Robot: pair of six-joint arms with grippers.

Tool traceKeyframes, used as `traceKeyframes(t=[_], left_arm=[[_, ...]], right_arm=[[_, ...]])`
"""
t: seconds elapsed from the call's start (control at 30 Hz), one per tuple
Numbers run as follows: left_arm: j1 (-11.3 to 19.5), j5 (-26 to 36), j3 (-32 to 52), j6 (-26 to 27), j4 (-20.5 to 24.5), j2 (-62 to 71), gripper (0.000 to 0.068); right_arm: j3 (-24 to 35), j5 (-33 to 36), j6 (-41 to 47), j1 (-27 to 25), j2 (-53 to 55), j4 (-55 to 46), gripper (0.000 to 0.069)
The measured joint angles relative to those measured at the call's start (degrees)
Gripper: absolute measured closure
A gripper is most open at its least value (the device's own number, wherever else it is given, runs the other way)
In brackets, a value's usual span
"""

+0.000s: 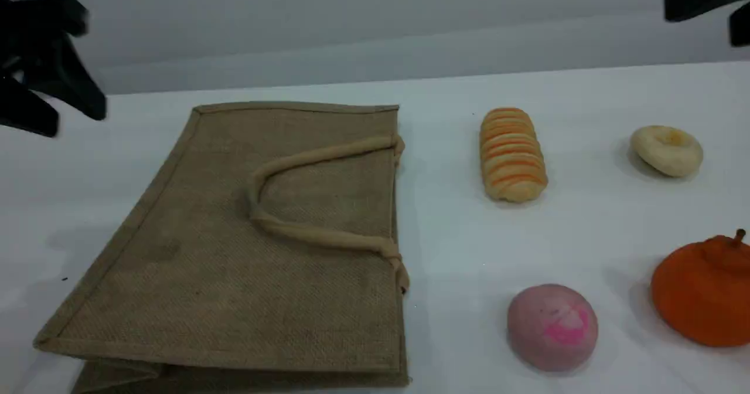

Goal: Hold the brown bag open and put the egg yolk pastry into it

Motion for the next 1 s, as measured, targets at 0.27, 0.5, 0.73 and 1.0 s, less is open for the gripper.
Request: traceKeyframes(t=[0.27, 0.5, 0.73, 1.0], left_arm=[[-5.33, -2.05, -6.25, 6.06, -4.47, 11.44, 0.0298], [-8.46, -6.10, -9.58, 5.28, -4.47, 18.96, 0.0298], [-10.00, -5.42, -14.34, 3.78, -4.51, 25.59, 0.0298], [-10.96, -4.43, -17.98, 1.41, -4.28, 29.94, 0.0298]], right_arm=[[0.00, -0.74, -10.02, 0.00, 4.85, 10.25, 0.0252], [0.00, -0.54, -11.18, 0.00, 5.58, 10.88, 0.0252], [0.00, -0.37, -11.18, 0.00, 5.58, 11.57, 0.0253], [0.00, -0.37, -11.14, 0.00, 5.58, 12.00, 0.0253]])
